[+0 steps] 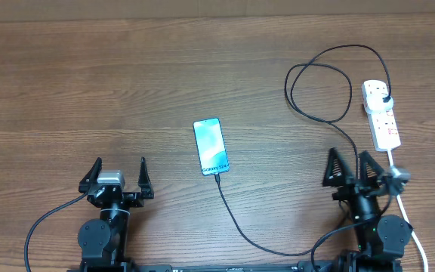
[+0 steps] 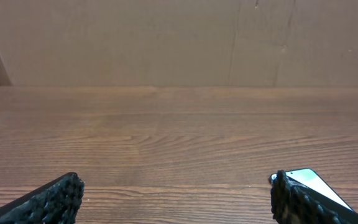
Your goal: Plug charger to phone and switch on socket
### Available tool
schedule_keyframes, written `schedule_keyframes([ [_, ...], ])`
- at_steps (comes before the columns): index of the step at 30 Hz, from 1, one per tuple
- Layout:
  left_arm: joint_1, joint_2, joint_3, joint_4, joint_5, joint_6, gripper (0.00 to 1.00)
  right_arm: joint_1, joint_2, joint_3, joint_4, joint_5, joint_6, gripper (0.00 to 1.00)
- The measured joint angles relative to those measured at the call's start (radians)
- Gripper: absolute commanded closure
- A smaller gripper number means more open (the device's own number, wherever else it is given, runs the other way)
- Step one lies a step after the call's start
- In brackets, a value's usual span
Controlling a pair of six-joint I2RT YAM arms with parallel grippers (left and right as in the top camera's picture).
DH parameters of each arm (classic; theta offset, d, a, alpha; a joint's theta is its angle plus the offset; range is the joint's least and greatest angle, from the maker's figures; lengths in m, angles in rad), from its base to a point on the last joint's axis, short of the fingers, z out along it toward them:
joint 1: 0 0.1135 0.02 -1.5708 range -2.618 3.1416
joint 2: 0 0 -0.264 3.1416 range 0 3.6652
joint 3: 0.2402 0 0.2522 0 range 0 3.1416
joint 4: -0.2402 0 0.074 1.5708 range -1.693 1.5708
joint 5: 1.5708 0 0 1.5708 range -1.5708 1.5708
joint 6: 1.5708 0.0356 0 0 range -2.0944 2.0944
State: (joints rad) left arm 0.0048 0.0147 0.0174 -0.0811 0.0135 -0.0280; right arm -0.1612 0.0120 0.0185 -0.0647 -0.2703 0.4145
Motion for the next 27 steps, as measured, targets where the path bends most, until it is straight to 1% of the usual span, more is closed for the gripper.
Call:
schedule_keyframes([
  [1,0.0,0.0,0.0,0.0,0.0,0.0,0.0,0.04,0.0,0.0,0.0,-0.004,-0.092,0.0],
  [2,0.0,0.0,0.0,0.0,0.0,0.0,0.0,0.049,0.0,0.0,0.0,-0.005,-0.111,0.0],
  [5,0.0,0.0,0.0,0.0,0.0,0.0,0.01,0.097,0.0,0.0,0.0,-0.015,-0.29,0.0],
  [8,0.0,0.0,0.0,0.0,0.0,0.0,0.0,0.1,0.0,0.0,-0.001,-0.015,-0.407,0.0],
  [12,0.0,0.0,0.0,0.0,0.0,0.0,0.0,0.102,0.0,0.0,0.0,-0.015,-0.512,0.0],
  [18,0.0,0.0,0.0,0.0,0.0,0.0,0.01,0.102,0.0,0.0,0.0,-0.013,-0.594,0.0],
  [27,0.0,0.0,0.0,0.0,0.0,0.0,0.01,0.098,0.0,0.0,0.0,-0.013,-0.621,0.0],
])
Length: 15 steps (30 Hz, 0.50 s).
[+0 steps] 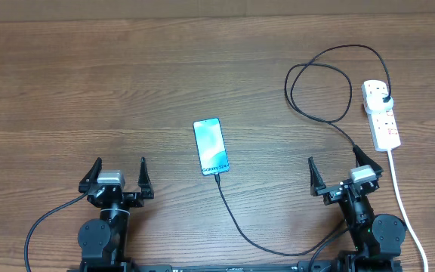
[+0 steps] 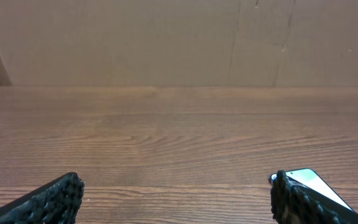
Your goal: Plug charger to phone and switch on socket
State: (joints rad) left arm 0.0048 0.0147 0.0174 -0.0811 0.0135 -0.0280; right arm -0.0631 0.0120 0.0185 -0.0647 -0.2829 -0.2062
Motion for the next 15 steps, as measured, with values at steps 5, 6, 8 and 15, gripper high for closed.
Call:
schedule_keyframes([
  [5,0.0,0.0,0.0,0.0,0.0,0.0,0.0,-0.035,0.0,0.0,0.0,0.011,-0.004,0.0],
  [6,0.0,0.0,0.0,0.0,0.0,0.0,0.0,-0.037,0.0,0.0,0.0,0.019,-0.003,0.0],
  [8,0.0,0.0,0.0,0.0,0.0,0.0,0.0,-0.04,0.0,0.0,0.0,0.034,-0.003,0.0],
  [15,0.0,0.0,0.0,0.0,0.0,0.0,0.0,-0.041,0.0,0.0,-0.008,0.113,0.067,0.0],
])
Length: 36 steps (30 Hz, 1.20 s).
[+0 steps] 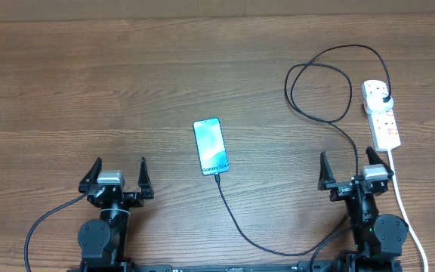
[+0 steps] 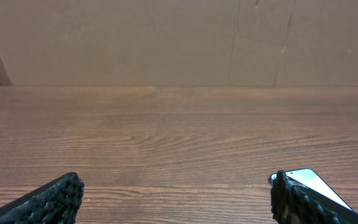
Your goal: Plug charger to phone and switch on socket
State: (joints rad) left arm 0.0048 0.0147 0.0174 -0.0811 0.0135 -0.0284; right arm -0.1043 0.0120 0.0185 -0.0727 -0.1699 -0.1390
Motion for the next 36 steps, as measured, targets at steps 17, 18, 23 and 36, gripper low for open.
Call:
schedule_keyframes([
  [17,0.0,0.0,0.0,0.0,0.0,-0.002,0.01,0.0,0.0,0.0,-0.006,0.039,0.034,0.0],
  [18,0.0,0.0,0.0,0.0,0.0,-0.002,0.0,0.0,0.0,0.0,-0.006,0.04,0.035,0.0],
  [23,0.0,0.0,0.0,0.0,0.0,-0.002,0.0,0.001,0.0,0.0,-0.006,0.039,0.034,0.0],
  [36,0.0,0.0,0.0,0.0,0.0,-0.002,0.01,0.045,0.0,0.0,-0.006,0.039,0.034,0.0],
])
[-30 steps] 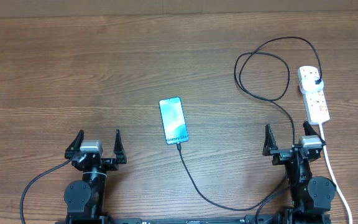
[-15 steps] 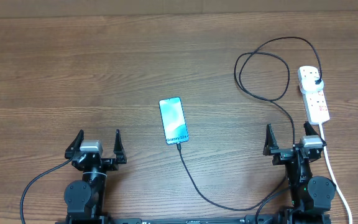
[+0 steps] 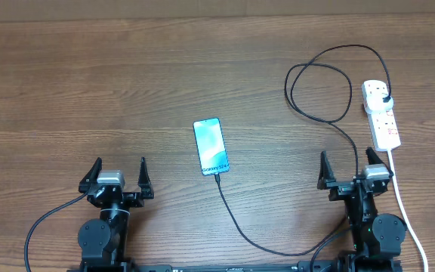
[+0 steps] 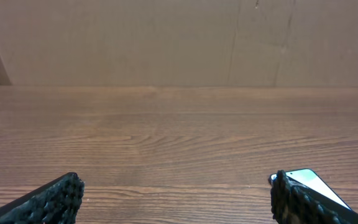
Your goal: Plug charger to phone and switch on socket
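A phone (image 3: 211, 146) with a lit screen lies flat at mid table, the black charger cable (image 3: 242, 230) running from its near end and looping back to a plug in the white socket strip (image 3: 381, 115) at the right. My left gripper (image 3: 117, 173) stands open at the near left, nothing between its fingers; its wrist view shows the phone's corner (image 4: 309, 179) behind the right fingertip (image 4: 288, 193). My right gripper (image 3: 347, 167) stands open at the near right, just short of the strip.
The strip's white lead (image 3: 405, 211) runs down the right edge past my right arm. A cardboard wall (image 4: 179, 43) closes off the far side of the wooden table (image 3: 89, 91).
My right gripper stood turned narrow beside the socket strip's near end. Then it sat further left with its fingers spread wide. By the last earlier moment it had shifted back right, open, where it stays. The left arm, phone and cable have kept still.
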### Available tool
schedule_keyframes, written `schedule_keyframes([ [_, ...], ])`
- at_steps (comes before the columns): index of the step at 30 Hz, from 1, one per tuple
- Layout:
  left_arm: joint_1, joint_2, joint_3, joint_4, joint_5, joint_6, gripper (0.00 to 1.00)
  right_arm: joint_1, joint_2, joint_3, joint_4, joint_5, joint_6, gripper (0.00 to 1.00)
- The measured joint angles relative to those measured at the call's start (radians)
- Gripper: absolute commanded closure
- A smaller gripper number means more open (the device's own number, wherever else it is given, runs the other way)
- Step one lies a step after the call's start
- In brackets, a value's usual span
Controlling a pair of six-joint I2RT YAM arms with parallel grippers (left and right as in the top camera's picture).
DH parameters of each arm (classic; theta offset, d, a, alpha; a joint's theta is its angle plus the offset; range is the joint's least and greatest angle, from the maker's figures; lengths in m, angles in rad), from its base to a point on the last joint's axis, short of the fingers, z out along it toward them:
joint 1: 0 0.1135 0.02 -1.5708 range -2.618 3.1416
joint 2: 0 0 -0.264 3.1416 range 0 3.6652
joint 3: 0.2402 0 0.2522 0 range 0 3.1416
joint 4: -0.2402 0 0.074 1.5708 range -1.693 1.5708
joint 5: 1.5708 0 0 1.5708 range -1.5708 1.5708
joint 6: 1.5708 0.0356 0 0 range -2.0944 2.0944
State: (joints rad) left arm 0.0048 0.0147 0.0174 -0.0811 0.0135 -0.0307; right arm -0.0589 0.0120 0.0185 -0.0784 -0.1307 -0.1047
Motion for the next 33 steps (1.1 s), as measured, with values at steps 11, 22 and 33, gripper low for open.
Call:
schedule_keyframes([
  [11,0.0,0.0,0.0,0.0,0.0,0.0,0.0,0.029,0.0,0.0,0.001,0.0,0.0,0.0],
  [22,0.0,0.0,0.0,0.0,0.0,0.0,0.0,0.029,0.0,0.0,0.0,0.0,0.0,0.0],
  [33,0.0,0.0,0.0,0.0,0.0,0.0,0.0,0.029,0.0,0.0,0.0,0.0,0.0,0.0],
])
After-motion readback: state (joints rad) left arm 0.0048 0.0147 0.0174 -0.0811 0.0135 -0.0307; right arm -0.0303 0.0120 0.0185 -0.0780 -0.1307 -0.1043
